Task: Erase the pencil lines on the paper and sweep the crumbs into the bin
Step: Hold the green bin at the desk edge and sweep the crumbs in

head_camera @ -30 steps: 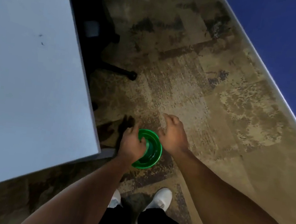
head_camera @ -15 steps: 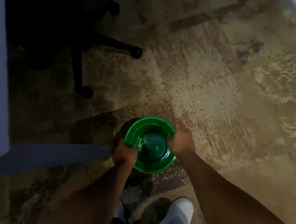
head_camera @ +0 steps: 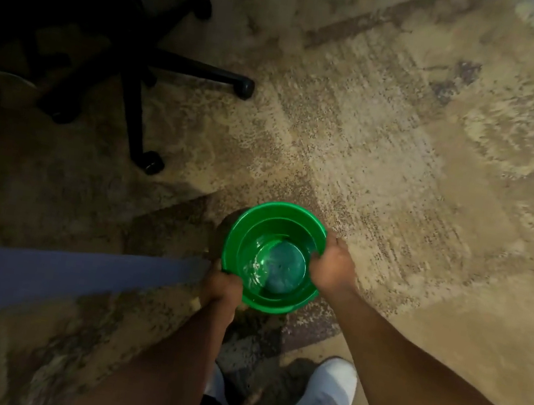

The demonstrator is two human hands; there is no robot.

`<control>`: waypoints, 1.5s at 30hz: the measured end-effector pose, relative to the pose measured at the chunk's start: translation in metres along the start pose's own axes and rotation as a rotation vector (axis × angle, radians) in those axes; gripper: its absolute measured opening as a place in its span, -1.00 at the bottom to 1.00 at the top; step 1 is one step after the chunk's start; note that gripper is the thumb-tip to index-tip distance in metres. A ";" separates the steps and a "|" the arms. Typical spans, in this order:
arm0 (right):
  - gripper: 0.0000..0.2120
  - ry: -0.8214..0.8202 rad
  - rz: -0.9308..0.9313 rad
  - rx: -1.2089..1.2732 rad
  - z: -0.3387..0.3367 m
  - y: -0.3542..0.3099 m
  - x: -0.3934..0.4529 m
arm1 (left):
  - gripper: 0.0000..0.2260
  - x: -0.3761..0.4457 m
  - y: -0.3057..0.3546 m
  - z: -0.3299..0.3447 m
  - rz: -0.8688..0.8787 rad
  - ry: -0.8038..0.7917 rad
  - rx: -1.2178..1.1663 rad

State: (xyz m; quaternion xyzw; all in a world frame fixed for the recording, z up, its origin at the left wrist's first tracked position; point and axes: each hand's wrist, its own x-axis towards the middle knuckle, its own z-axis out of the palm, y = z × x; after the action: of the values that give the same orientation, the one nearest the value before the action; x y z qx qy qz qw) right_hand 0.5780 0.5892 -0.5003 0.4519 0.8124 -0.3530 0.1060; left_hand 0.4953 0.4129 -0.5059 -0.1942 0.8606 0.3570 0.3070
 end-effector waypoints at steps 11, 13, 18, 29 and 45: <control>-0.72 0.241 0.060 0.048 -0.170 -0.080 -0.091 | -0.69 -0.146 0.112 -0.089 0.127 -0.023 0.055; -0.75 0.282 0.059 0.058 -0.210 -0.106 -0.110 | -0.71 -0.176 0.141 -0.110 0.140 -0.027 -0.025; -0.74 0.348 0.021 0.064 -0.293 -0.165 -0.138 | -0.77 -0.234 0.209 -0.158 0.221 -0.033 -0.086; -0.79 0.463 0.106 0.073 -0.406 -0.277 -0.194 | -0.47 -0.295 0.327 -0.262 0.425 -0.138 -0.005; -0.76 0.492 0.182 0.247 -0.382 -0.382 -0.184 | -0.52 -0.226 0.353 -0.386 0.625 0.066 0.103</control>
State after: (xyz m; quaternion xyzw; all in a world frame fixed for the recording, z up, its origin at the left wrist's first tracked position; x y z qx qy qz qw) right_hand 0.4302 0.5932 0.0509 0.6044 0.7207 -0.3179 -0.1191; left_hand 0.3163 0.3921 0.0346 0.0840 0.9049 0.3837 0.1637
